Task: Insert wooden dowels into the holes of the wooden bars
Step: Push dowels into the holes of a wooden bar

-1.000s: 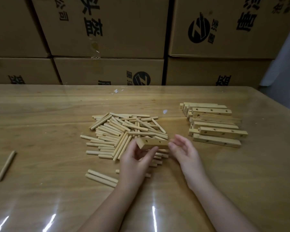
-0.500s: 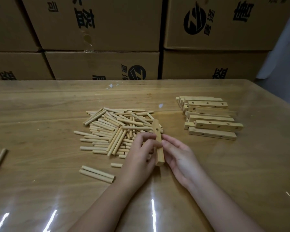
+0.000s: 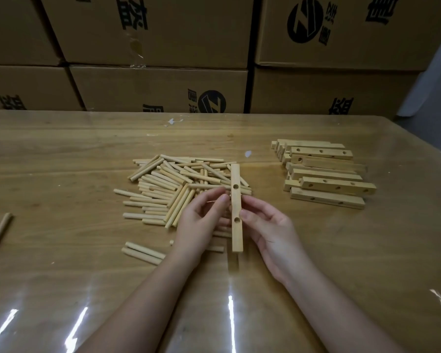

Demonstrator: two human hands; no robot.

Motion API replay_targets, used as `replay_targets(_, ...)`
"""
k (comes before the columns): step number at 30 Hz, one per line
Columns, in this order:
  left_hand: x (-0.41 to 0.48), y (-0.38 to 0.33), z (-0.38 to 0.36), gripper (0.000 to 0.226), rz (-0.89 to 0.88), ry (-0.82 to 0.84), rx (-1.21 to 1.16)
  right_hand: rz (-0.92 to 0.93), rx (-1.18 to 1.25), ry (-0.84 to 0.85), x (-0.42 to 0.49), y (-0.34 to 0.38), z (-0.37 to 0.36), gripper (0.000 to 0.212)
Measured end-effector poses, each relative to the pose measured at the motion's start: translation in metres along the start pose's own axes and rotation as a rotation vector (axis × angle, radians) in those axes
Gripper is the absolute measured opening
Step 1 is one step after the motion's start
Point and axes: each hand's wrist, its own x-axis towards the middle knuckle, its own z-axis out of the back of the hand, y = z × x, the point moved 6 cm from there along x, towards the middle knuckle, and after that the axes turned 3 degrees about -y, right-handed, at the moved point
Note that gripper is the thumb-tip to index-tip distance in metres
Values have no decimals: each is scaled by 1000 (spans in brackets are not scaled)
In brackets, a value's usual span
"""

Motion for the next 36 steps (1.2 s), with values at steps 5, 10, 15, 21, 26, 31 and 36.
replay_targets(5, 2, 4, 2, 45, 50, 19, 46, 77, -198, 28, 1, 0, -4, 35)
replay_targets(10, 4, 7, 5, 23, 69, 21, -35, 215, -335, 74, 2, 1, -9, 36)
replay_targets(15, 6, -1, 8, 25, 95, 45, -250, 588, -707, 22, -12, 12, -17, 29)
replay_targets(21, 10, -17, 41, 25, 108, -90, -504, 895, -1378, 307, -47, -9, -66, 12)
replay_targets(26, 17, -30, 72, 29, 68, -159, -616, 866, -1689, 387, -51, -39, -110, 39)
replay_targets(31, 17, -28, 78, 26, 68, -197, -646, 691, -1754, 335, -29, -58, -132, 40)
replay_targets(36, 17, -20, 67, 20, 97, -163, -594, 765, -1804, 202, -24, -41, -117, 24)
